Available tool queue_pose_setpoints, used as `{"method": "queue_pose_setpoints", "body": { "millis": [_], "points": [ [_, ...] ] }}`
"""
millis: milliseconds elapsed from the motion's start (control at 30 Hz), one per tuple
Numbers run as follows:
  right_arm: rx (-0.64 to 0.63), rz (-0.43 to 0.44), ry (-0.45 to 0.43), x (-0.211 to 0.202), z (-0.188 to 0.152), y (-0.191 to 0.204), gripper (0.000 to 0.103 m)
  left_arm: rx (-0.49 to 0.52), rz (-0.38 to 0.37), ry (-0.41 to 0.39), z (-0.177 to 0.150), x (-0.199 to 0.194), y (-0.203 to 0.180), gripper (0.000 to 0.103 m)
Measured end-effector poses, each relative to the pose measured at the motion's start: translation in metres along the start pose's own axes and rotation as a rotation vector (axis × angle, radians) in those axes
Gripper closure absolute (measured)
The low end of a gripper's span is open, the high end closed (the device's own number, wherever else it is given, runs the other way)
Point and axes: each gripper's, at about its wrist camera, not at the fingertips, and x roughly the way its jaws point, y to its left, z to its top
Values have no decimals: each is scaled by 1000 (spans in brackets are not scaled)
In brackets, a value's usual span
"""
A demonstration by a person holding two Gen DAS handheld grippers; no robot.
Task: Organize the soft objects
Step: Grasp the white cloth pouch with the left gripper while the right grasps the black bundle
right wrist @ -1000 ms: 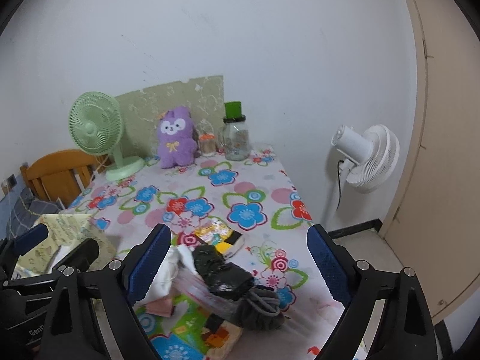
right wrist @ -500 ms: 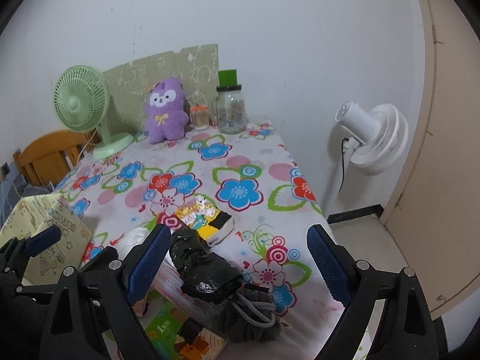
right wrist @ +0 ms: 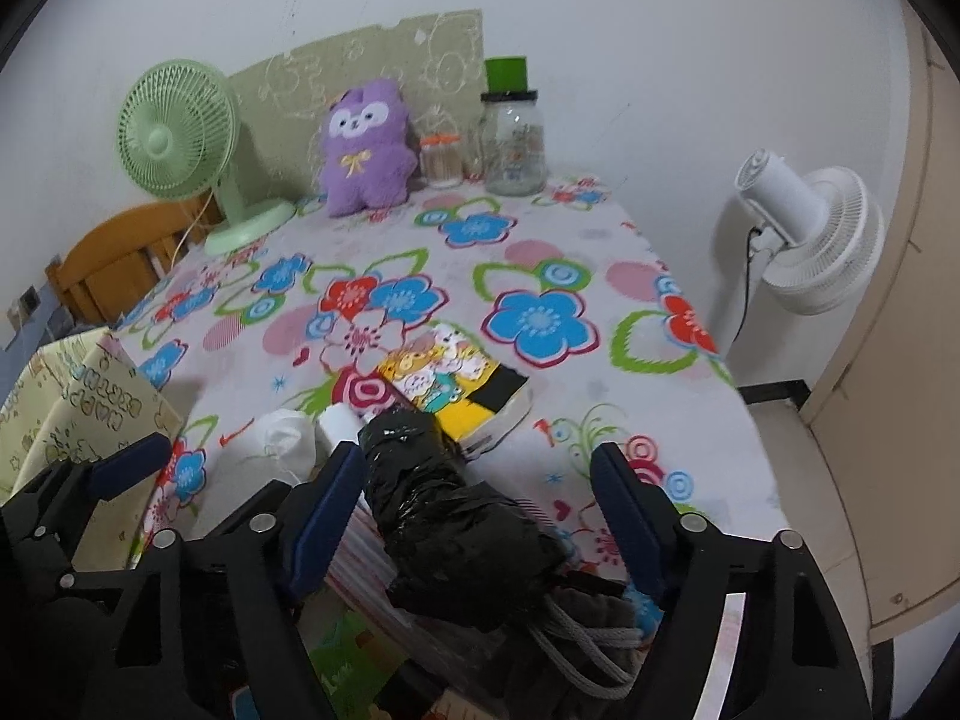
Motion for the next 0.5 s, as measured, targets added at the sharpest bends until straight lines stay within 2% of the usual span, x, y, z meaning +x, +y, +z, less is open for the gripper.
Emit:
{"method": "queue_pose_setpoints", "body": {
  "millis": [267,367,500],
  "points": [
    [-26,19,51,22,-3,9,36,7,-9,27,-7,13,2,18],
    [-36,20,56,25,-3,12,44,-3,-33,45,-7,18,4,26],
    [-41,21,63,26,-5,13,52,11,-49,50,-9,17,3,43]
  ]
}}
